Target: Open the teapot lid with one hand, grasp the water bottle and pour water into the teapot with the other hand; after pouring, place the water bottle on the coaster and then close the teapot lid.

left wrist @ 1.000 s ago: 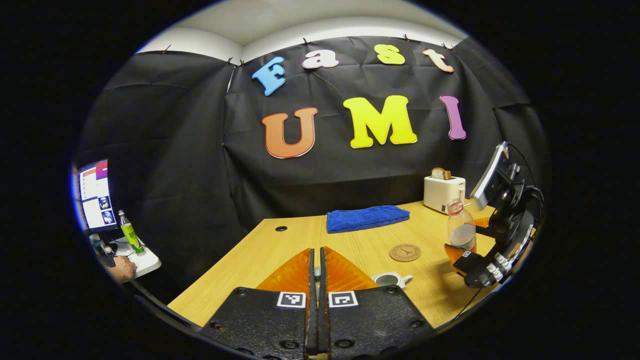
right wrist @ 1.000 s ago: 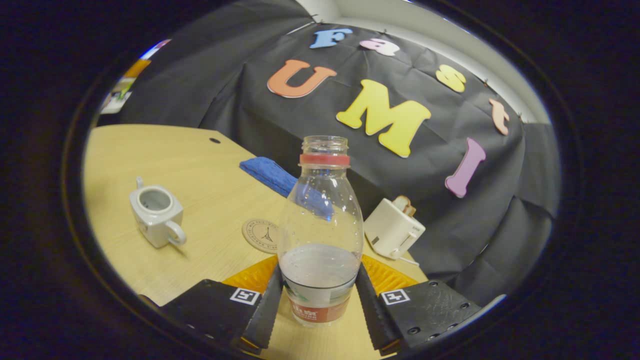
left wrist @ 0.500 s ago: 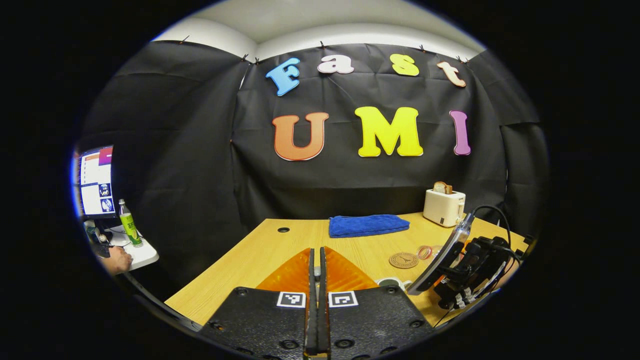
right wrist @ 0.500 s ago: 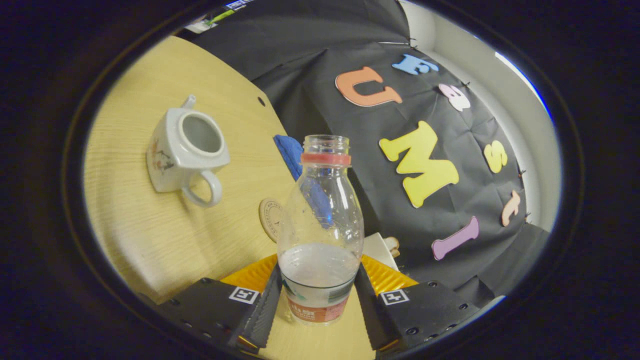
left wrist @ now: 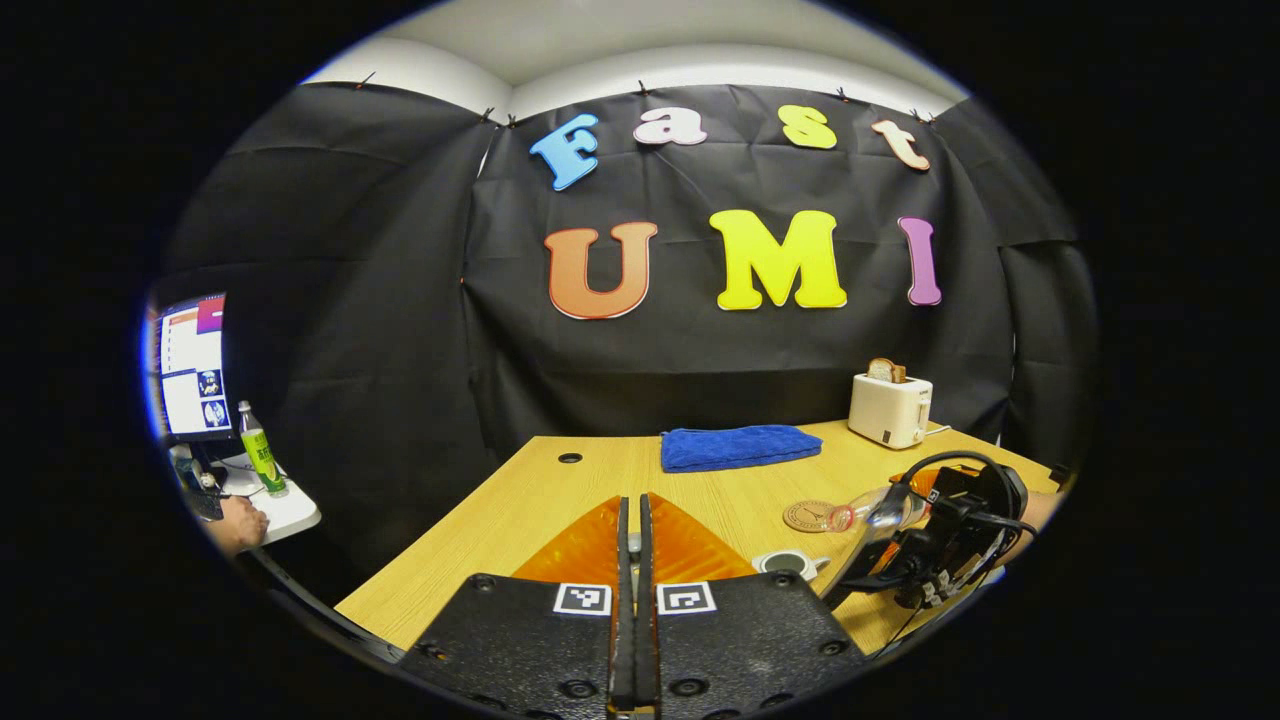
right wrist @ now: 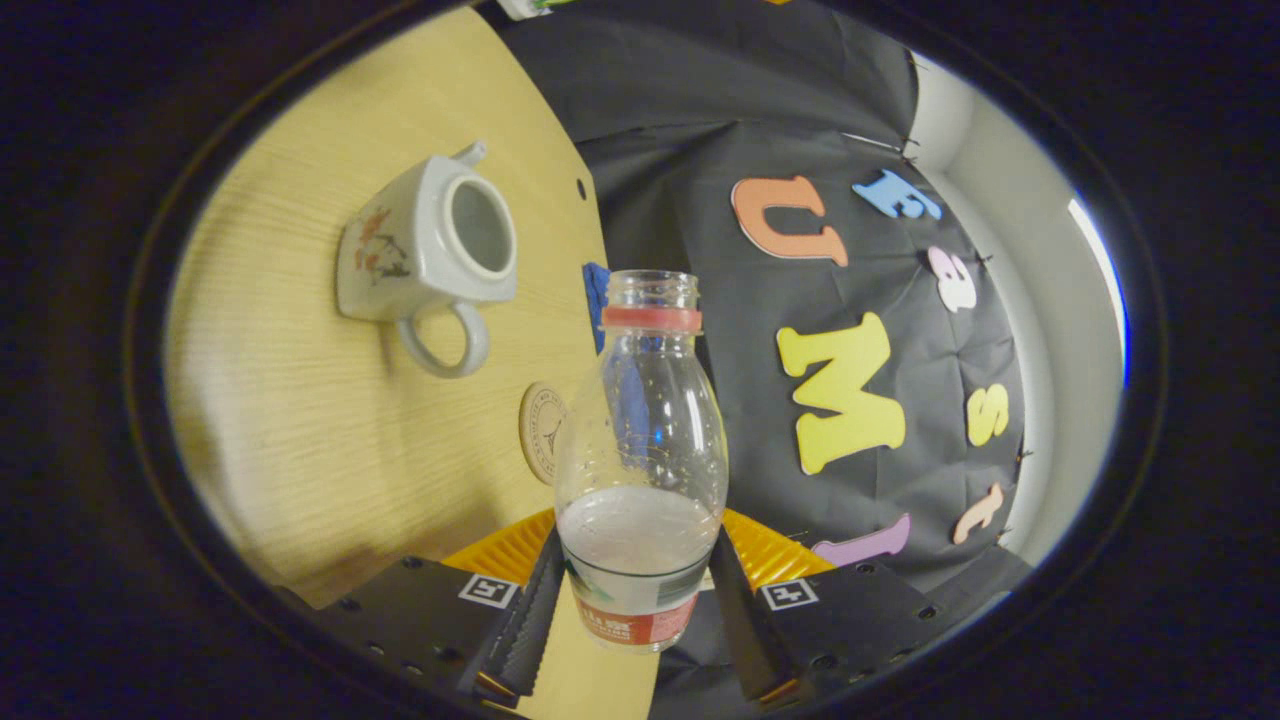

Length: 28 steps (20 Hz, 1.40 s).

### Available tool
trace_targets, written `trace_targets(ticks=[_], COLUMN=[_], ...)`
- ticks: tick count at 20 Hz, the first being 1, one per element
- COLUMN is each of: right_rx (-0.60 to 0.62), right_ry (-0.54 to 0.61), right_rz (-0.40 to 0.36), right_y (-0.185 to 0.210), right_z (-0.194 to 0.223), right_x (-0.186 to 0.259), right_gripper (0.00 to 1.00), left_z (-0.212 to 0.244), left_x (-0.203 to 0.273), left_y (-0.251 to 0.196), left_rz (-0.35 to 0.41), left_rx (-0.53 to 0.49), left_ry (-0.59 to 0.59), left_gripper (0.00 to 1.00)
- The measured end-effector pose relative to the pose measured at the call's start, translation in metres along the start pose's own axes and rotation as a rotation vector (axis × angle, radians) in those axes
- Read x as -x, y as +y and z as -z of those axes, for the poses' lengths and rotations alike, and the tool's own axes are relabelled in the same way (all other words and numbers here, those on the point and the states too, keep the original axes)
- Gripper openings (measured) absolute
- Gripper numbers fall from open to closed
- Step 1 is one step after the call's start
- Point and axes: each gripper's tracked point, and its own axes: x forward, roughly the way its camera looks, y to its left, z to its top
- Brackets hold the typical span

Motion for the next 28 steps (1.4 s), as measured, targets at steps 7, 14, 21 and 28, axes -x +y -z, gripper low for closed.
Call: trace_targets(ticks=[7, 14, 21, 28], right_rx=[0.224, 0.343, 0.462, 0.578], right_ry=[-0.062, -0.087, -0.101, -0.136], right_rz=[0.044, 0.058, 0.096, 0.164], right_y=[-0.01, -0.013, -0.017, -0.023], right_z=[-0.016, -0.032, -0.035, -0.045], right_x=[0.006, 0.004, 0.005, 0.006], right_gripper=[0.75, 0.75, 0.72, 0.74], left_z=[0.0, 0.004, 0.001, 0.002], left_x=[0.0, -0.002, 0.001, 0.002], left_y=[-0.007, -0.005, -0.017, -0.018], left_rz=[0.025, 0.023, 0.06, 0.068], left_rx=[-0.014, -0.009, -0.032, -0.041], left_ry=[-0.002, 0.014, 0.007, 0.011], left_gripper=[0.03, 0.03, 0.03, 0.03])
